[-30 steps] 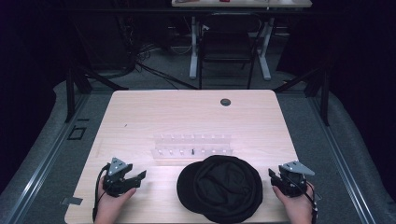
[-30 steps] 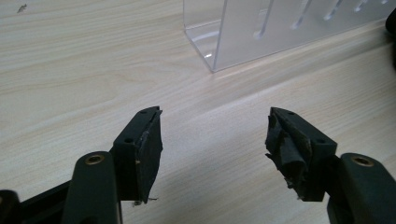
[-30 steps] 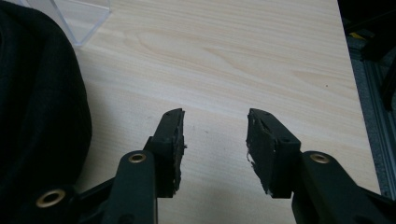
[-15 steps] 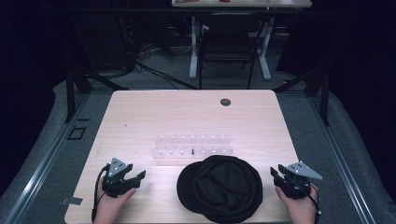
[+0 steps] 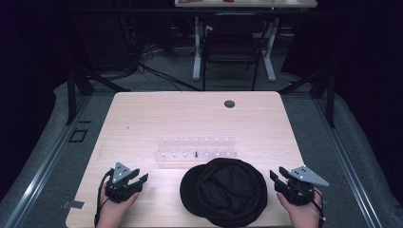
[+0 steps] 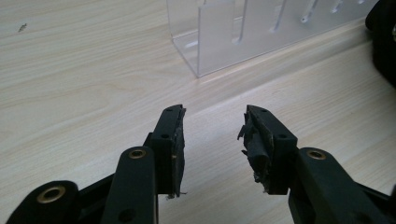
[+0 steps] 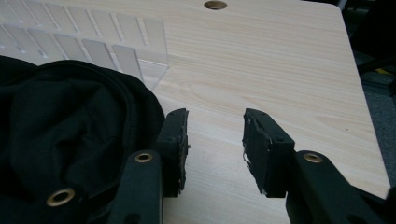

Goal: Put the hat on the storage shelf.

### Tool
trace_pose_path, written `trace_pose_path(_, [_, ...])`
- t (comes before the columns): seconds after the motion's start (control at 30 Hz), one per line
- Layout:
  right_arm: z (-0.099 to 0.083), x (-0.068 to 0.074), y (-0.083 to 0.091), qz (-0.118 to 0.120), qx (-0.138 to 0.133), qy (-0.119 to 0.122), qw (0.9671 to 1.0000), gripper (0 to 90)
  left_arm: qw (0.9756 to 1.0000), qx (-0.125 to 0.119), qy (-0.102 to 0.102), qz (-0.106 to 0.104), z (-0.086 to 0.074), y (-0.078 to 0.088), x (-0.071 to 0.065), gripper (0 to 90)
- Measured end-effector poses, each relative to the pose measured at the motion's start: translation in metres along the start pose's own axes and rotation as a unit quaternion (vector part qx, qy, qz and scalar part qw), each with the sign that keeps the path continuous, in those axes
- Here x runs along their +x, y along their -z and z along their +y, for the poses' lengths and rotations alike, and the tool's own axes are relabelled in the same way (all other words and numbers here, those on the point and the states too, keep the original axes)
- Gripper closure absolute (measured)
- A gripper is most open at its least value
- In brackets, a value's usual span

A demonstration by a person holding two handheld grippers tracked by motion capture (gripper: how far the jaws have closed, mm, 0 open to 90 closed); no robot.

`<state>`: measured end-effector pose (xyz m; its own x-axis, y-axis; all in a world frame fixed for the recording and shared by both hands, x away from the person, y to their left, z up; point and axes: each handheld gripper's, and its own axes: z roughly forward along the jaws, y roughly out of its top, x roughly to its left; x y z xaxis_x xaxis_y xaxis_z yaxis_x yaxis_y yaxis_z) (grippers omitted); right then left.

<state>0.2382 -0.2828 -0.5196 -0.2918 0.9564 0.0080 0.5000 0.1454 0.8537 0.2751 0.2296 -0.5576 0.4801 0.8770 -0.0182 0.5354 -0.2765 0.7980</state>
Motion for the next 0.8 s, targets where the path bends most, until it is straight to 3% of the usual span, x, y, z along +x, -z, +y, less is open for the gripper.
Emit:
trace_pose_path(0.2, [0.005, 0.007, 0.003, 0.011, 0.018, -0.011, 0.9997, 56.2, 1.0000, 0.004, 0.000, -0.006, 0.000, 0.000, -0.003, 58.3])
trace_pose_path(0.43, [0.013, 0.009, 0.009, 0.023, 0.027, -0.028, 0.9990, 59.5, 0.9999, 0.001, 0.008, -0.010, 0.001, 0.004, -0.007, 60.3])
trace_pose_path(0.57, [0.011, 0.014, 0.015, 0.022, 0.040, -0.025, 0.9986, 57.0, 0.9999, 0.001, 0.005, -0.013, 0.002, 0.005, -0.011, 59.9])
trace_pose_path(0.8, [0.006, 0.017, 0.014, 0.024, 0.055, -0.043, 0.9973, 56.7, 0.9998, 0.003, -0.003, -0.019, 0.002, 0.004, -0.015, 59.2])
